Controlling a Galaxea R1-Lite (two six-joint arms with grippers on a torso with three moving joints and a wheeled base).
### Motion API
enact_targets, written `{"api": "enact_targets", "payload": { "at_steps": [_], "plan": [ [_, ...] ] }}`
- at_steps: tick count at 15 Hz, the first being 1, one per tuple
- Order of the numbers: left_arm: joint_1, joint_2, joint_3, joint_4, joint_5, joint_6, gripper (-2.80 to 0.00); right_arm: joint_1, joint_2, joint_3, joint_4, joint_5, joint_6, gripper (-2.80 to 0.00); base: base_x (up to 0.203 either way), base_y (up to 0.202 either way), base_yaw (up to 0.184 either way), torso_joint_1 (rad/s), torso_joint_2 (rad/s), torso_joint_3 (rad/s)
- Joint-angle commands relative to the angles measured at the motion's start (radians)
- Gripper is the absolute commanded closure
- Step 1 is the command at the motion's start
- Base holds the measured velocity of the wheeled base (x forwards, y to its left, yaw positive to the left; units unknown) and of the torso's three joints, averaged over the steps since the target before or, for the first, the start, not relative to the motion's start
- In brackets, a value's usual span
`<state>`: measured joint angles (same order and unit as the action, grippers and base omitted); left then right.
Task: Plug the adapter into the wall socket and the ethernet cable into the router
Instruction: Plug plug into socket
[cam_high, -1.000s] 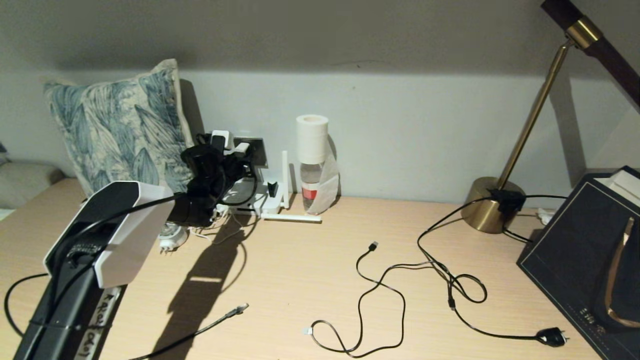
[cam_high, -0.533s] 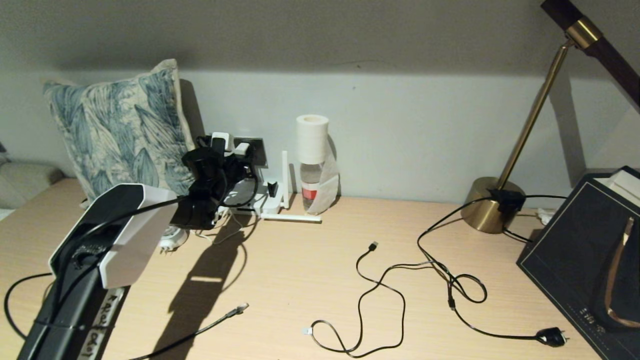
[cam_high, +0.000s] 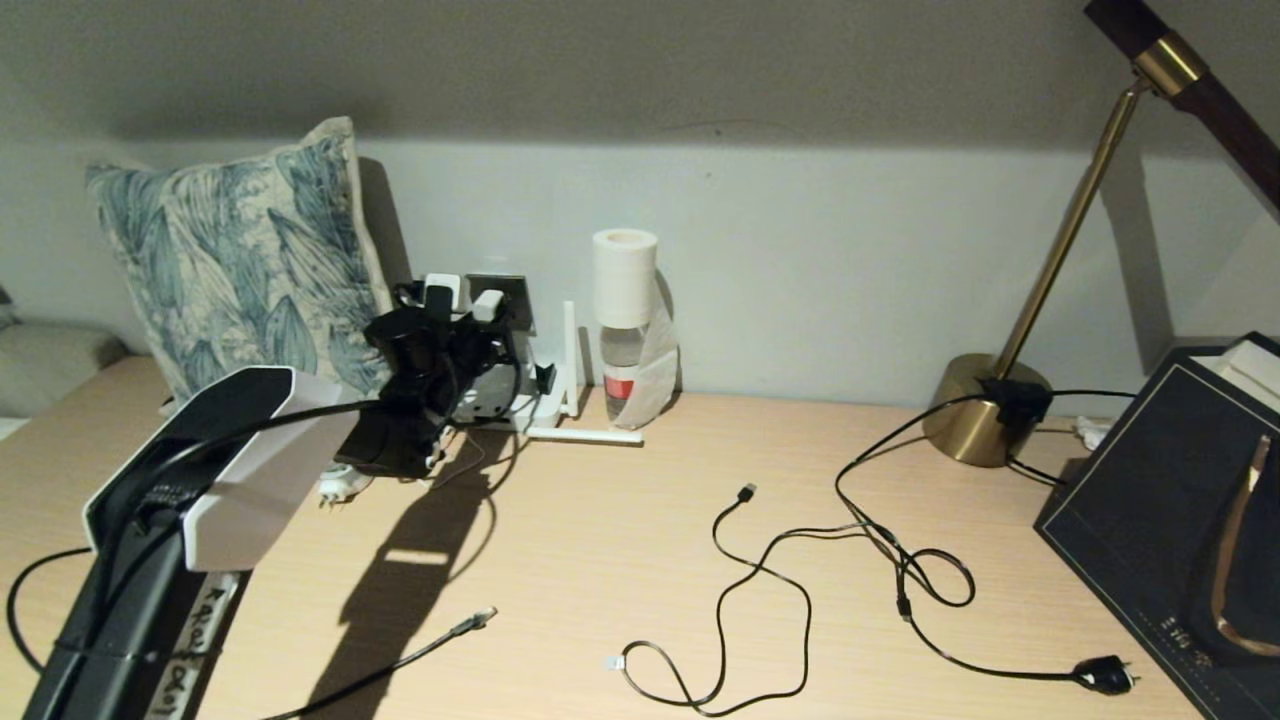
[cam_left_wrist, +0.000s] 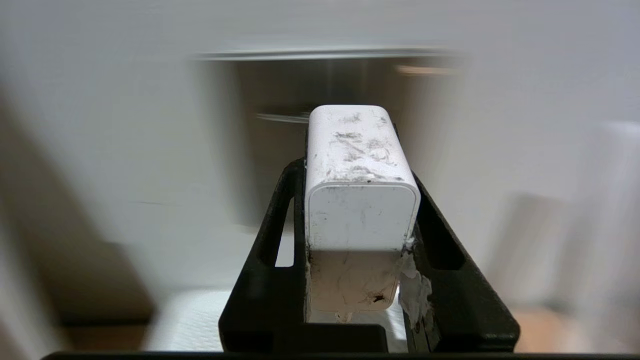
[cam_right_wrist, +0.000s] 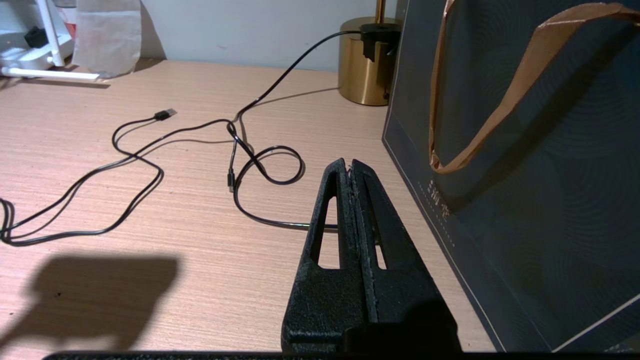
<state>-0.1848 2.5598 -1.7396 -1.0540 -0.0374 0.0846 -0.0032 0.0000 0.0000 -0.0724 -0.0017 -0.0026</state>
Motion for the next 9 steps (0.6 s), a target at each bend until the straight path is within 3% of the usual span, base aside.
{"api": "enact_targets", "payload": {
  "at_steps": [1, 5, 9],
  "plan": [
    [0.007, -0.112, 0.184, -0.045, 0.005, -0.002, 0.0, 0.0, 0.0, 0.026, -0.001, 0.0, 0.0, 0.0, 0.0, 0.0, 0.0, 0.0, 0.0, 0.0],
    [0.012, -0.299, 0.489, -0.141, -0.012, -0.003, 0.0, 0.0, 0.0, 0.026, -0.001, 0.0, 0.0, 0.0, 0.0, 0.0, 0.0, 0.0, 0.0, 0.0],
    [0.033, -0.559, 0.815, -0.084, -0.044, -0.003, 0.0, 0.0, 0.0, 0.026, -0.001, 0.0, 0.0, 0.0, 0.0, 0.0, 0.0, 0.0, 0.0, 0.0]
  ]
}}
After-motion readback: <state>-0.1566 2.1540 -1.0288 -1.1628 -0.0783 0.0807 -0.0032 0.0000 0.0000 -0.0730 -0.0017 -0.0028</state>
